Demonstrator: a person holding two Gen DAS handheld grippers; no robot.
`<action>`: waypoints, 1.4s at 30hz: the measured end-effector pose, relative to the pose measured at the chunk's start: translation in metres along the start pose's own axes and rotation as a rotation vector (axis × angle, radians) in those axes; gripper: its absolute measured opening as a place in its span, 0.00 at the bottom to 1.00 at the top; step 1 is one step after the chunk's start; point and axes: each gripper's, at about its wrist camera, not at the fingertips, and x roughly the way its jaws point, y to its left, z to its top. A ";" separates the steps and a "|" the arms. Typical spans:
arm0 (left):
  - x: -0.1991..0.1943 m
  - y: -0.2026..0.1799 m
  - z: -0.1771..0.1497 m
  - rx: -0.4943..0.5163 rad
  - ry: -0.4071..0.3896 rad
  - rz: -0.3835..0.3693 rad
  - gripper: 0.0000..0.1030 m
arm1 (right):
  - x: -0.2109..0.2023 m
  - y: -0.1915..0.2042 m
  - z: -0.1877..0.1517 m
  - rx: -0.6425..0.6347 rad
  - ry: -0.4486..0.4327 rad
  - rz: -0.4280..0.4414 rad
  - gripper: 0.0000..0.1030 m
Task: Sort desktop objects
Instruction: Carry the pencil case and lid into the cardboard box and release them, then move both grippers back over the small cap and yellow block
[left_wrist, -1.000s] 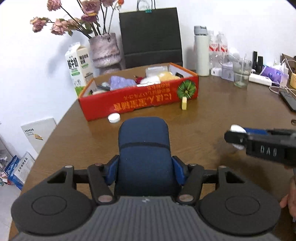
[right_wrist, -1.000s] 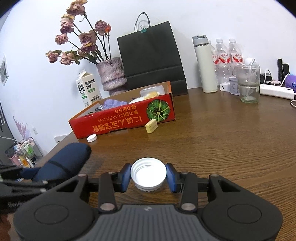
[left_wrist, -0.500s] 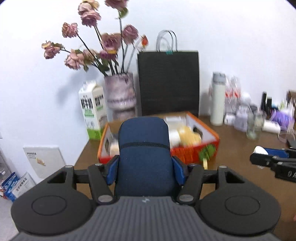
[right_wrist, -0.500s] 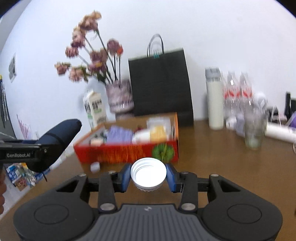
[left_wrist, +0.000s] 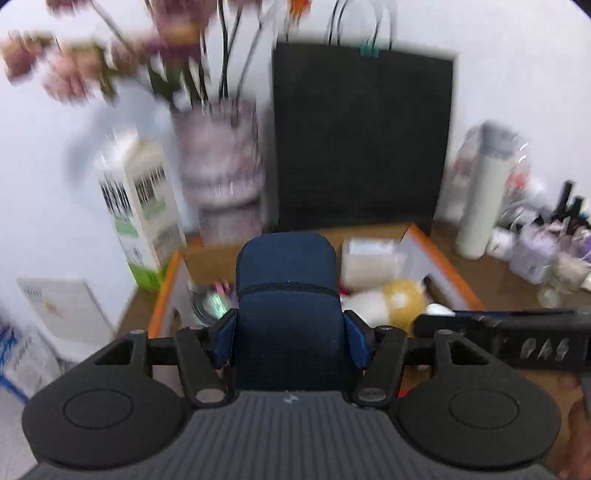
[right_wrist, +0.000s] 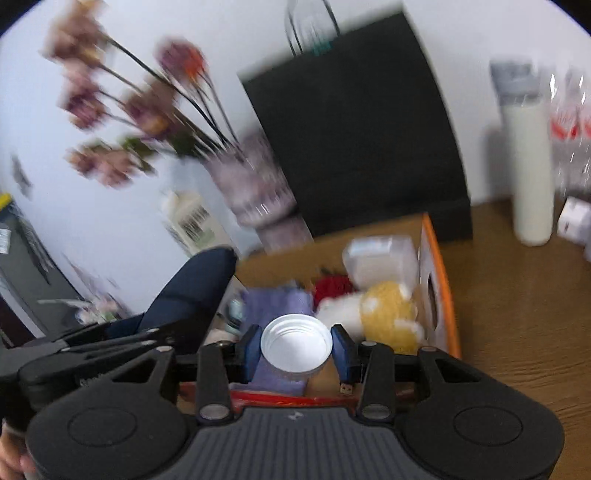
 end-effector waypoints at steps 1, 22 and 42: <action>0.013 -0.001 -0.002 -0.008 0.035 0.011 0.59 | 0.015 0.001 0.001 0.000 0.031 -0.021 0.38; -0.083 -0.012 -0.081 0.035 -0.067 0.157 0.94 | -0.056 0.002 -0.045 -0.067 -0.052 -0.232 0.79; -0.157 -0.003 -0.240 -0.065 0.024 0.191 0.96 | -0.125 0.018 -0.214 -0.202 -0.069 -0.352 0.87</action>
